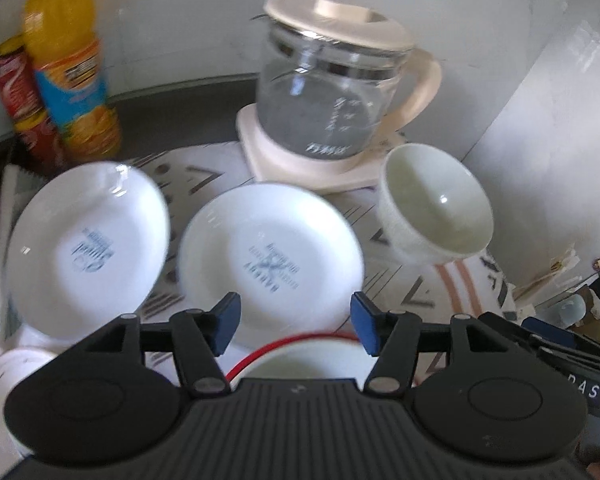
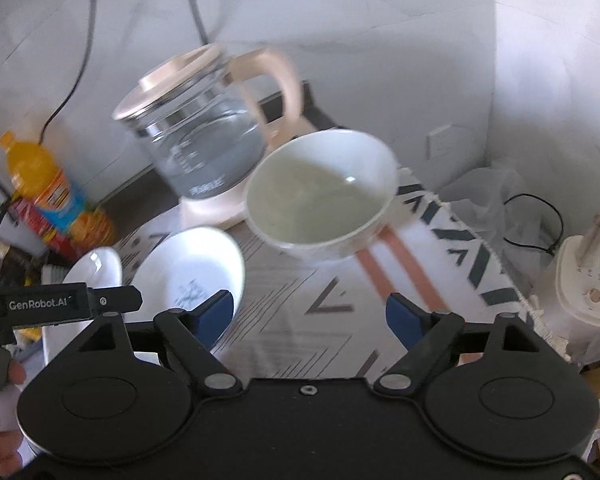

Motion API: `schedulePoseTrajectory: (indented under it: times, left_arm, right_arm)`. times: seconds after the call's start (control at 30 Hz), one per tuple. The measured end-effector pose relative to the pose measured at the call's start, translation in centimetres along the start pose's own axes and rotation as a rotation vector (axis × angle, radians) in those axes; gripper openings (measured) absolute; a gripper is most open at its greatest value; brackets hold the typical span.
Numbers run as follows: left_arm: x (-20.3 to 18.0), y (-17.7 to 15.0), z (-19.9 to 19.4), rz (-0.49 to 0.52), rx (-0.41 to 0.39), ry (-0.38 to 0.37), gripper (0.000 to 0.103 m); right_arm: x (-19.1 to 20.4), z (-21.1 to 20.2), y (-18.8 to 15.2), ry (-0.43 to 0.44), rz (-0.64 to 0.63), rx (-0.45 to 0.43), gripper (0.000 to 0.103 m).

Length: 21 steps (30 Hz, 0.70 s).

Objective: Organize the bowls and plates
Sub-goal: 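Lower the white bowl into the red bowl and open both grippers, then close both grippers on the rim of the smaller white bowl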

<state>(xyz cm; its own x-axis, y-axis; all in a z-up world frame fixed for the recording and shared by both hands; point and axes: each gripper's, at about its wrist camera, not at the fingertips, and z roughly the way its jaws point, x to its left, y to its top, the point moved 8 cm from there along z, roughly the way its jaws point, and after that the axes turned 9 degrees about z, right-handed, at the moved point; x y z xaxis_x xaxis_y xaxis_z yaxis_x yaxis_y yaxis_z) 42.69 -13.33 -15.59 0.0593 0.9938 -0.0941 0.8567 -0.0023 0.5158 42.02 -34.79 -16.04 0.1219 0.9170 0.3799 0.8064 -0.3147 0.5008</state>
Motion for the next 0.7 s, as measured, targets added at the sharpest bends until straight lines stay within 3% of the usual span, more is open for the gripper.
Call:
schedulePoseTrajectory:
  times: [0.23,0.7]
  left_arm:
    - [-2.3,3.0,2.7,0.017,-0.008,-0.047,0.059]
    - [-6.2,6.6,9.3,0.061,0.016,-0.121,0.059]
  right_arm:
    - [-1.7,1.4,2.4,-0.023,0.062,-0.037,0.081]
    - [-3.9,6.9,4.8,-0.079,0.174,-0.010,0.064]
